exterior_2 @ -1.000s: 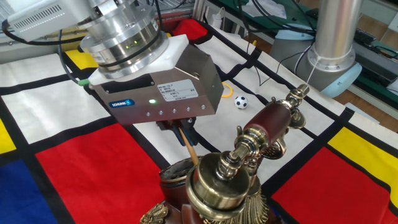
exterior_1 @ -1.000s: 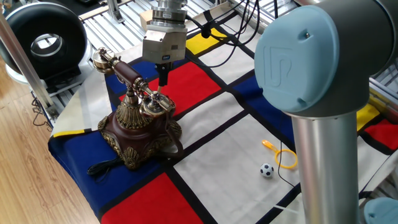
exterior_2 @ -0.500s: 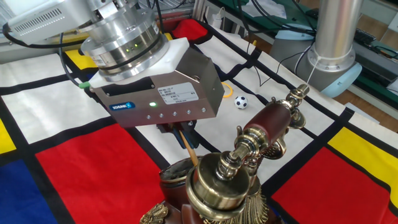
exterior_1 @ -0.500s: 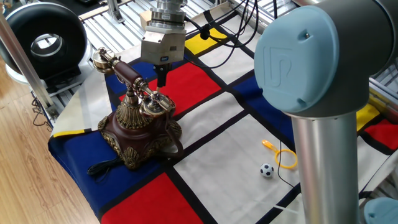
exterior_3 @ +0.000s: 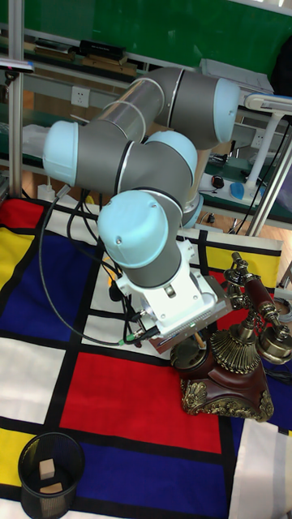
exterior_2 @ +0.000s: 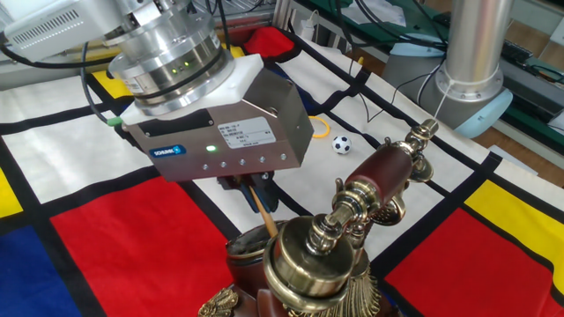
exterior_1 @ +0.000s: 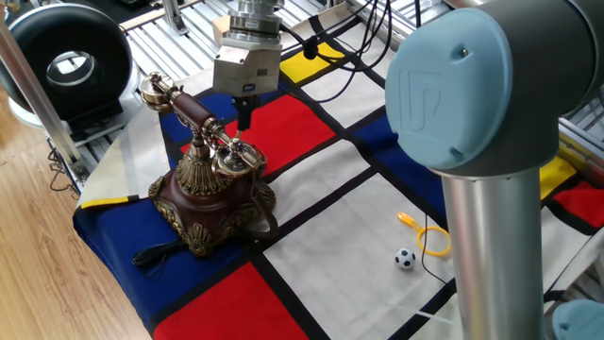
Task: Dial a number on an old rotary phone
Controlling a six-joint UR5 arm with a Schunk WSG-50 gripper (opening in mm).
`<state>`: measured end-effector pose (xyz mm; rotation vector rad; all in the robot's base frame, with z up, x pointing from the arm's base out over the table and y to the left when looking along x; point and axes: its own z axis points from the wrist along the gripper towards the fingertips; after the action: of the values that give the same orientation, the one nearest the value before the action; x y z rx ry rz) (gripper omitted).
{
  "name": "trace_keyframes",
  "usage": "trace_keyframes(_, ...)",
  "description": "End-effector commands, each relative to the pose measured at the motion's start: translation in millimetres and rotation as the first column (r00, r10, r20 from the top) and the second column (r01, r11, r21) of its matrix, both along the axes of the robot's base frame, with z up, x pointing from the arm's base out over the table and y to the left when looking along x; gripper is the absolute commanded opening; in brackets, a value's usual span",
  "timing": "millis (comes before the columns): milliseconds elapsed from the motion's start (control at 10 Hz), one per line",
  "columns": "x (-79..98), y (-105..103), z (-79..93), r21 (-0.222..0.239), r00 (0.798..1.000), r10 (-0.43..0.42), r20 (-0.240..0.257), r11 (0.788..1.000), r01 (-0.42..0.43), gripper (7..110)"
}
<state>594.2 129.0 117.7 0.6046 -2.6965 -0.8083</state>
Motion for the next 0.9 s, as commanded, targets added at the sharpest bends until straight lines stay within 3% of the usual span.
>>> trace_keyframes(0,6.6,2.3,-0.4,0.015,1.000,-0.009,0.009,1.000,0.009,7)
trace_keyframes(300,9.3,1.4,-1.5,0.019,1.000,-0.011,0.013,1.000,0.011,7)
trace_keyframes(500,8.9,-10.0,1.1,0.028,1.000,0.007,0.010,1.000,-0.008,7)
trace_keyframes(800,13.8,-6.9,-1.3,0.027,1.000,-0.002,0.017,1.000,0.001,7)
